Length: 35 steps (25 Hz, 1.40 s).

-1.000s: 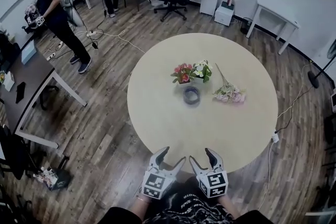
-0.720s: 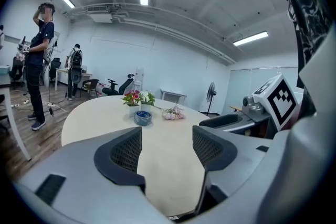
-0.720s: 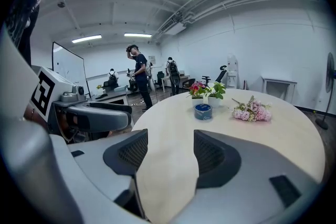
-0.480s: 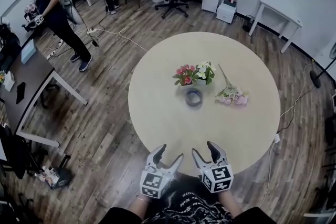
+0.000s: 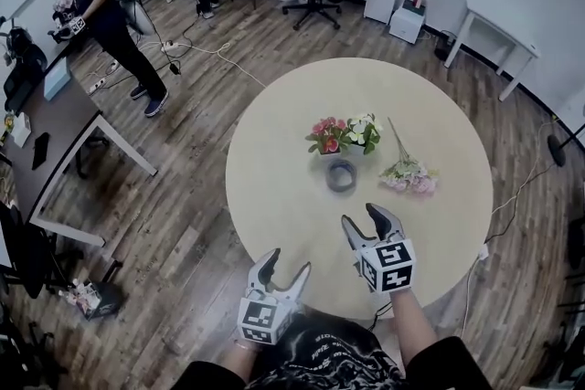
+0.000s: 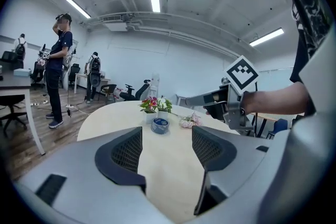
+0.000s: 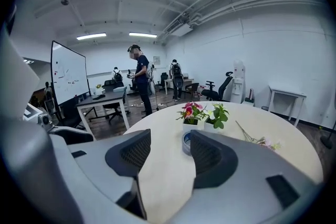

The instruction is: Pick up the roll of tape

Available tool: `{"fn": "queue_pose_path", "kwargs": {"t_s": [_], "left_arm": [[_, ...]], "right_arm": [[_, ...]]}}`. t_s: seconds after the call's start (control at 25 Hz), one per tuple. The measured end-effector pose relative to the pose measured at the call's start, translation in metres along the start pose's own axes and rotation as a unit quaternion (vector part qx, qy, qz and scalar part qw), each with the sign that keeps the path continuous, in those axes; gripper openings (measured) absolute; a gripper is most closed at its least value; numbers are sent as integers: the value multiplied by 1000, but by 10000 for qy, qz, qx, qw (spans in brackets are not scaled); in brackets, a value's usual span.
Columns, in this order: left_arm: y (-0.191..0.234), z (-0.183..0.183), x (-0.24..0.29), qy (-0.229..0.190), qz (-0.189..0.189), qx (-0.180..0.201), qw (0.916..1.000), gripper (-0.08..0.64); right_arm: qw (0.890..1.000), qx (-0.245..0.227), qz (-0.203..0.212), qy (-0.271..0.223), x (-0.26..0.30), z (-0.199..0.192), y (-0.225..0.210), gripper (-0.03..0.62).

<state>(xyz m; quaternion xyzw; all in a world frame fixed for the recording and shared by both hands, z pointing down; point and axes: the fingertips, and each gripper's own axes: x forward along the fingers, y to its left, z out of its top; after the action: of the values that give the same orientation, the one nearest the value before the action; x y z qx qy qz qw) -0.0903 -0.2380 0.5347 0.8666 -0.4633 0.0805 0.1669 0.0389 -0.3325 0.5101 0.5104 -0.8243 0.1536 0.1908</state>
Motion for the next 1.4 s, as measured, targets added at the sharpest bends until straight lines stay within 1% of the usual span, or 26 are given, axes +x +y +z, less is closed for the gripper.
{"fn": "queue_pose_path", "kwargs": {"t_s": [0.16, 0.28, 0.36, 0.48, 0.6, 0.88, 1.0, 1.16, 1.24, 1.32, 1.4], "left_arm": [[-3, 4, 7, -15, 57, -23, 10000, 305], [4, 7, 8, -81, 281, -93, 9995, 305], [11, 10, 10, -137, 421, -132, 9989, 305], [20, 12, 13, -117, 569, -127, 9982, 305], [28, 11, 15, -89, 725, -179, 9972, 305], [47, 9, 12, 59, 1069, -156, 9941, 305], [57, 6, 12, 135, 1187, -167, 9927, 305], [65, 9, 15, 146, 1275, -67, 9917, 305], [67, 5, 15, 250, 1301, -96, 9911, 305], [68, 1, 16, 310, 1327, -124, 9906, 305], [68, 0, 16, 332, 1331, -116, 9905, 305]], "right_arm": [[9999, -95, 43, 85, 27, 15, -24, 232], [9995, -130, 146, 260, 49, 17, -36, 232], [9992, -129, 139, 359, 66, 18, -45, 232], [9987, 31, 76, 498, 95, 15, -59, 221], [9970, 218, 10, 740, 123, 2, -76, 219], [9899, 348, -261, 1350, 176, -34, -107, 219], [9856, 367, -245, 1633, 194, -50, -113, 219], [9801, 393, -187, 1935, 213, -63, -118, 221], [9773, 371, -198, 2076, 215, -69, -119, 219], [9748, 302, -241, 2198, 217, -76, -120, 202], [9735, 324, -300, 2245, 217, -82, -120, 167]]}}
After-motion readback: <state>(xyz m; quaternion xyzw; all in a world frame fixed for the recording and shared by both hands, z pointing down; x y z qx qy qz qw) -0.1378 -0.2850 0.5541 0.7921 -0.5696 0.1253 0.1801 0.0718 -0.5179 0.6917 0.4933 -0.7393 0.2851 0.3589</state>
